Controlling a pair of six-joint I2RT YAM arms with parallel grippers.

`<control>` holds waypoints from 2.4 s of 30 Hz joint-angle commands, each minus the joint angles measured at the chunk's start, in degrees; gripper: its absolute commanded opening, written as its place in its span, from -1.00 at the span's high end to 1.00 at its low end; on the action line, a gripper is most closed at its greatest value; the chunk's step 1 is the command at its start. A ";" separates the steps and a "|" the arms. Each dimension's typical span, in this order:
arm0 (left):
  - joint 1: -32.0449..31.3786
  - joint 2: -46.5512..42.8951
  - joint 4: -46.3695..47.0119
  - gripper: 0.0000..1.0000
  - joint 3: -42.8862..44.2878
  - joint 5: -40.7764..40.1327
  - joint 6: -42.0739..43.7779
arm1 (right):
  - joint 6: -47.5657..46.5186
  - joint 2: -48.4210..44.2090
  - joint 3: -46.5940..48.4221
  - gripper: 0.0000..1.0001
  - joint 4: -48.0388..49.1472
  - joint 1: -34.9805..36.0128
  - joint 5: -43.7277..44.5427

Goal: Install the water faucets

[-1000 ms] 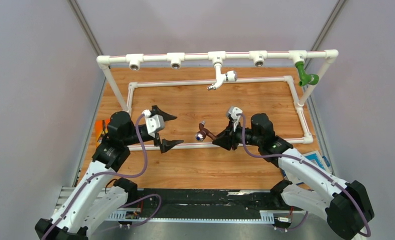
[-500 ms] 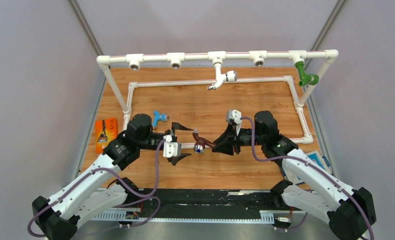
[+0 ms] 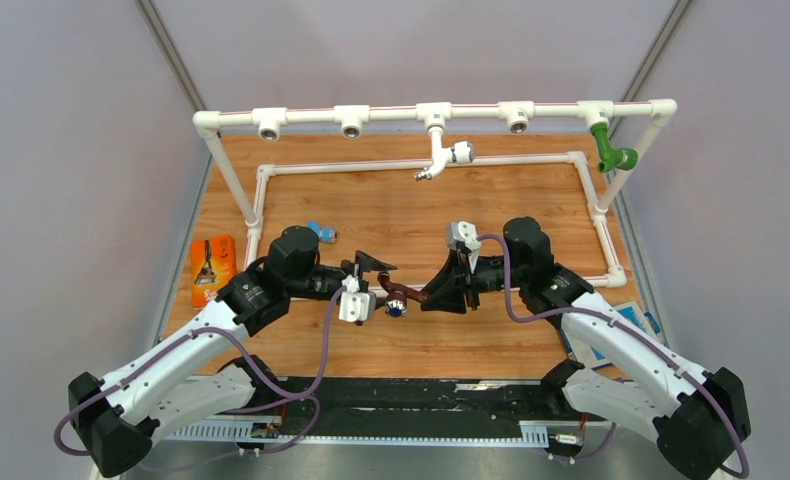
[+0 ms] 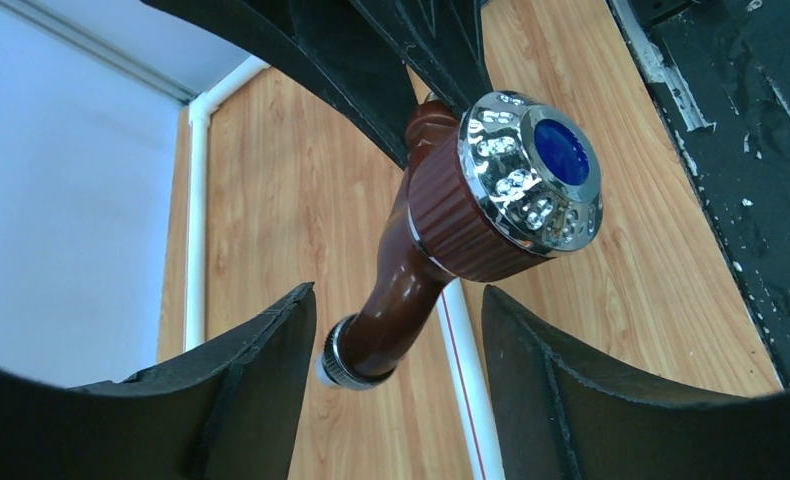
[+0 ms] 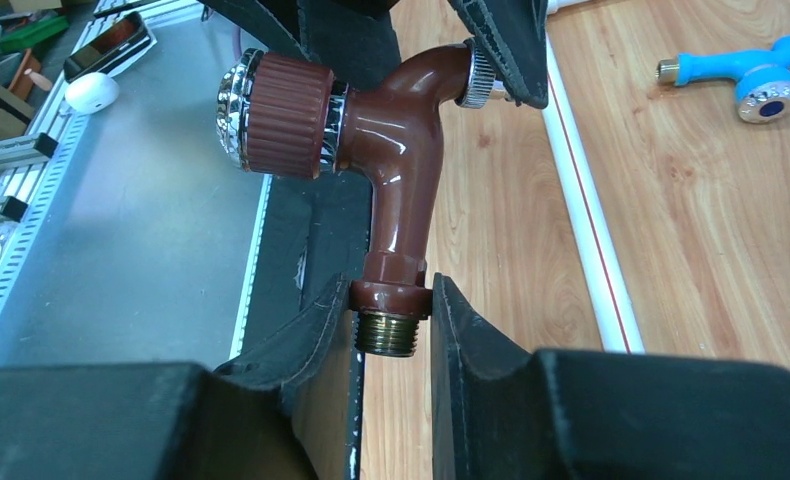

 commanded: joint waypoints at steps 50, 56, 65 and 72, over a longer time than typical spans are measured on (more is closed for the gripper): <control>29.66 -18.35 8.42 1.00 -11.73 -32.91 -101.39 | -32.12 29.11 76.86 -1.00 -42.25 -6.95 46.29; 29.66 -18.62 9.91 1.00 -12.87 -30.89 -102.63 | -35.98 32.01 78.62 -0.98 -42.42 -21.39 34.06; 29.66 -17.91 10.89 0.99 -12.17 -30.70 -105.52 | -47.86 38.51 80.81 -0.86 -47.08 -22.10 28.70; 29.66 -17.91 10.27 1.00 -9.72 -32.99 -106.41 | -48.48 46.33 87.14 -0.56 -45.86 -20.79 29.91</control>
